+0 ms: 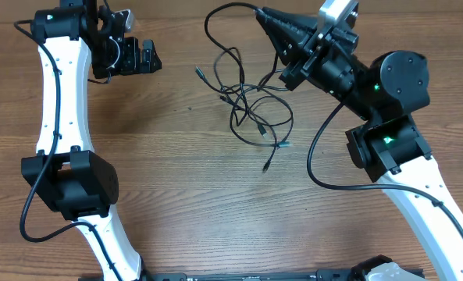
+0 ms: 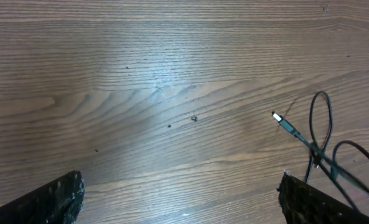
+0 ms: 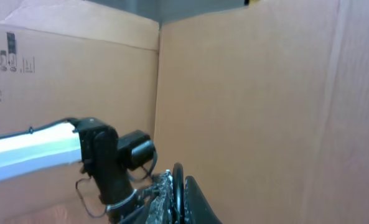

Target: Untangle cables

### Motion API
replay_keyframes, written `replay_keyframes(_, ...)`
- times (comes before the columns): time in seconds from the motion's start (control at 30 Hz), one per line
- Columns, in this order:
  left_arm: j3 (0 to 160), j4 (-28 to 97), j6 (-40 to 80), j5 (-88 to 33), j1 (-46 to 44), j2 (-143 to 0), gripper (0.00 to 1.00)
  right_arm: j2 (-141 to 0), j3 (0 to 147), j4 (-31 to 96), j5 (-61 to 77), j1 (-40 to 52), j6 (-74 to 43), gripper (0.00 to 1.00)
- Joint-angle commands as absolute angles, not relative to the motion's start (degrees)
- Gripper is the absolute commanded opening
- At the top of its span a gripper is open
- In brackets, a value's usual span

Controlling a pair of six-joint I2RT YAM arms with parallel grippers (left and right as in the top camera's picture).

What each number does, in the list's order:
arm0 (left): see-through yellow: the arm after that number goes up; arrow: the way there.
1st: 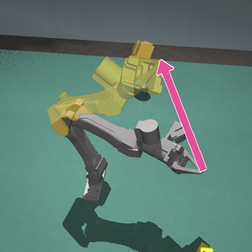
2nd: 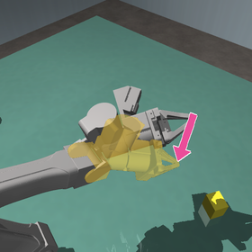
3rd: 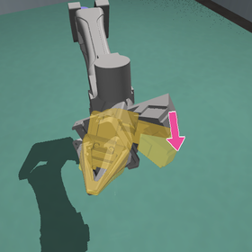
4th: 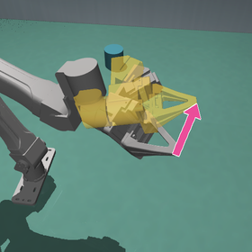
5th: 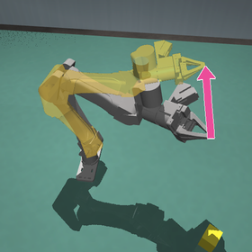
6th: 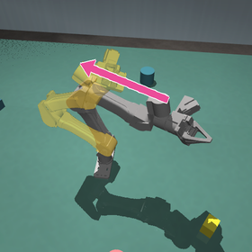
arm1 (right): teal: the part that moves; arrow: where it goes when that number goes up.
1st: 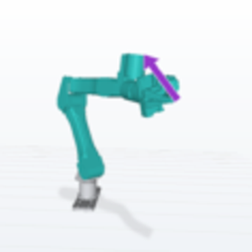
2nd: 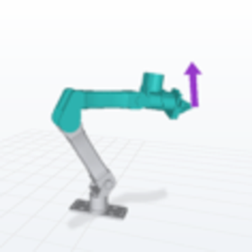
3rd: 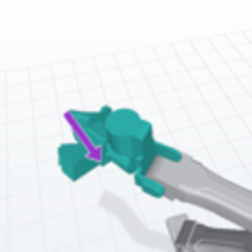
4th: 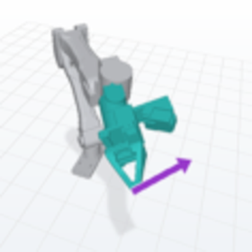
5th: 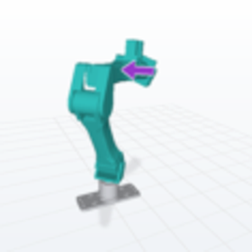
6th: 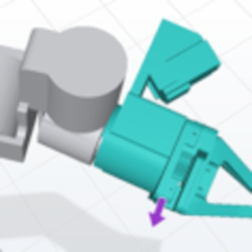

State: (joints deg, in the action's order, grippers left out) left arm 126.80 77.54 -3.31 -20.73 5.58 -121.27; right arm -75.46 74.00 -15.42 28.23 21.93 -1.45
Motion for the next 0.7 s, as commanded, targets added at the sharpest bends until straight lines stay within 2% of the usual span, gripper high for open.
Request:
replay_keyframes(0.0,127.7,77.3,-3.2,-20.4,5.2,-119.2,1.00,-74.6,75.5,-12.8,27.9,21.6,-1.2,0.04)
replay_keyframes(0.17,127.7,72.9,-3.1,-20.4,5.2,-119.1,1.00,-74.6,75.5,-10.3,27.9,21.6,-0.9,0.04)
replay_keyframes(0.4,127.7,72.7,8.1,-23.3,5.2,-119.1,1.00,-74.6,75.5,-7.8,27.9,21.1,0.5,0.04)
replay_keyframes(0.67,127.7,78.7,8.7,-45.7,3.2,-119.2,1.00,-75.3,75.5,-6.7,26.3,18.5,0.4,0.04)
